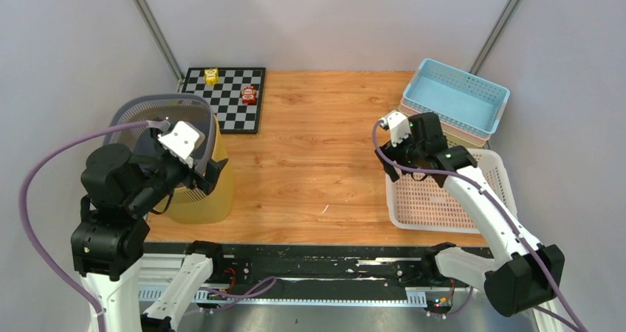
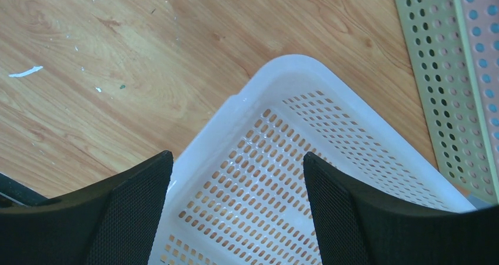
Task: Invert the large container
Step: Adjust the multiple containers at the center of the board, then adjust the container at the center of the board, then move the multiple containers to the center of the board.
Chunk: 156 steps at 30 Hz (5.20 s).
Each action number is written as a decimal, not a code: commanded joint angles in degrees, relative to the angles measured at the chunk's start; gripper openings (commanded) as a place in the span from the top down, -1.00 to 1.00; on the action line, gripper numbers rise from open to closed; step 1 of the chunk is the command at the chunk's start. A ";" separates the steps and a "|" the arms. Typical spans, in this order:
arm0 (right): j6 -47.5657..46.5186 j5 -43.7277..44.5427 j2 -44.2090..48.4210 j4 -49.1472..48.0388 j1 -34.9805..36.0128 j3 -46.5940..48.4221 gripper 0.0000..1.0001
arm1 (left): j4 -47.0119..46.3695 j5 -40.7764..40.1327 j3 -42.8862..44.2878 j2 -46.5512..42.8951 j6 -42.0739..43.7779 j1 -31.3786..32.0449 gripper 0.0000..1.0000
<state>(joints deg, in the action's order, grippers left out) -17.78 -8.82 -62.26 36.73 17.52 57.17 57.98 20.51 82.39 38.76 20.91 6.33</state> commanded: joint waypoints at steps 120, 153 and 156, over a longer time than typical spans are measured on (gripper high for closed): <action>18.70 -8.84 -68.01 2.16 -0.90 63.95 -0.58 | -17.65 -15.42 -14.11 25.68 15.19 36.48 -1.00; 5.06 -4.39 -47.97 3.36 14.50 68.61 -0.82 | -18.68 -16.07 -15.14 20.66 14.76 32.39 -1.00; -1.44 -2.43 -38.02 3.56 13.25 55.87 -0.84 | -19.10 -15.32 -15.84 19.95 15.13 32.43 -1.00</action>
<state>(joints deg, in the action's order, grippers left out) -7.35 -18.55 -111.22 37.76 32.47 124.42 40.34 3.51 67.13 60.60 36.01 39.07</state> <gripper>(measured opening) 0.913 0.997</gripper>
